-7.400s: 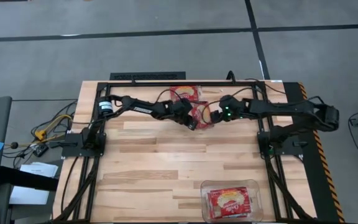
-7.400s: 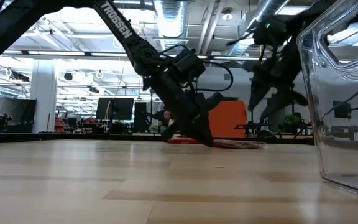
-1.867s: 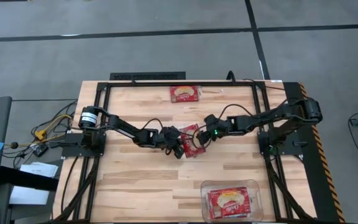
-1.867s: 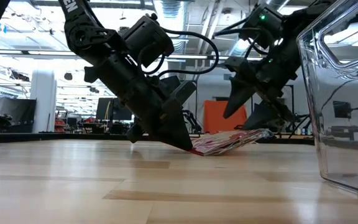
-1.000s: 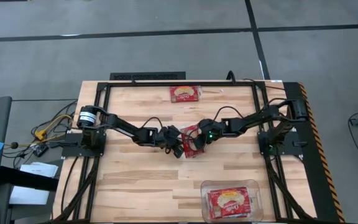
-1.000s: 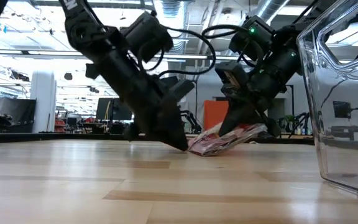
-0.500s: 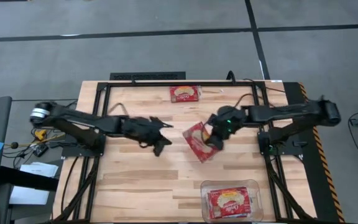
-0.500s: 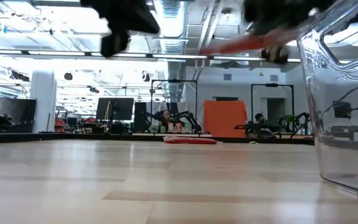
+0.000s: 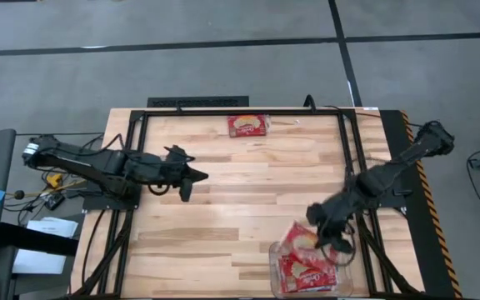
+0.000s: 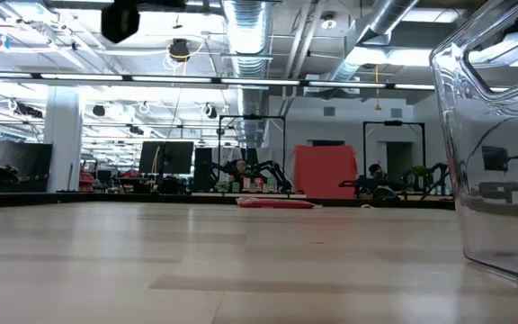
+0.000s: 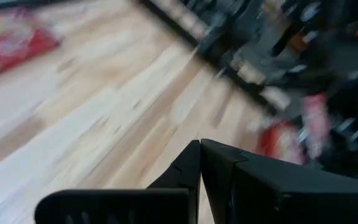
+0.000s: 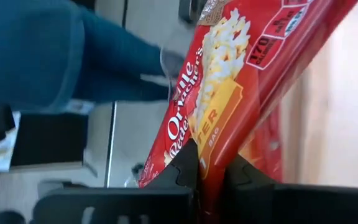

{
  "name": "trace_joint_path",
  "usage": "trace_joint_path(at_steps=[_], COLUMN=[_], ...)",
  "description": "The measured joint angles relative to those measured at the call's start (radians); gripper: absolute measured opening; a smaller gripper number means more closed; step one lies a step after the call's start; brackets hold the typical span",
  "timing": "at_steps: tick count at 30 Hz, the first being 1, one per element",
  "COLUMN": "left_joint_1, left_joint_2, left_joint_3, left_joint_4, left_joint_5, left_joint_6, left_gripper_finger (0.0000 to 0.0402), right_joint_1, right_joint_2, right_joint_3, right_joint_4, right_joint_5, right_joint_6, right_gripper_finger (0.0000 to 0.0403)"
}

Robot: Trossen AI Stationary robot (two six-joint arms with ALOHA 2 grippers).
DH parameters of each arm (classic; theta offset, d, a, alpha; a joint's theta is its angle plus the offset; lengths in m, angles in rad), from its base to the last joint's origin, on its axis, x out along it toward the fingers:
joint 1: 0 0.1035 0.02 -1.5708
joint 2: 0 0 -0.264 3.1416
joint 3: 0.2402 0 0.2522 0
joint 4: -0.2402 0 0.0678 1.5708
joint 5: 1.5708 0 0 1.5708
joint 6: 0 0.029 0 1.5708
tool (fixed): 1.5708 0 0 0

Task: Sort popcorn bags into baskets
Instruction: Put the red popcorn bag into the transparent bin

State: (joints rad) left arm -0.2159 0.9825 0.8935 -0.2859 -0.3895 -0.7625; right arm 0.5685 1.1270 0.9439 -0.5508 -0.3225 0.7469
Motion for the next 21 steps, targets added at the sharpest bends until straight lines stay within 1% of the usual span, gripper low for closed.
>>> trace_joint_path(at_steps=[1, 5, 11, 14, 21], left_joint_1=[0.000, -0.003, -0.006, -0.009, -0.009], left_joint_2=[0.001, 0.022, 0.048, 0.054, 0.053], left_joint_3=[-0.002, -0.003, -0.001, -0.001, -0.001], left_joint_4=[-0.029, -0.021, -0.011, -0.011, -0.015], left_joint_5=[0.001, 0.009, 0.028, 0.031, 0.043], left_joint_6=[-0.003, -0.011, -0.028, -0.031, -0.035], left_gripper_finger=[0.0000, 0.0000, 0.0000, 0.0000, 0.0000], right_joint_1=[0.023, 0.094, 0.129, 0.130, 0.130], right_joint_2=[0.025, 0.117, 0.242, 0.293, 0.381], right_joint_3=[0.000, 0.000, 0.056, 0.099, 0.175], right_joint_4=[0.008, 0.035, 0.036, 0.000, -0.170], right_joint_5=[0.000, -0.026, -0.044, -0.044, -0.047], right_joint_6=[0.011, 0.032, -0.016, -0.065, -0.180], right_gripper_finger=[0.0039, 0.0038, 0.0038, 0.0046, 0.0061])
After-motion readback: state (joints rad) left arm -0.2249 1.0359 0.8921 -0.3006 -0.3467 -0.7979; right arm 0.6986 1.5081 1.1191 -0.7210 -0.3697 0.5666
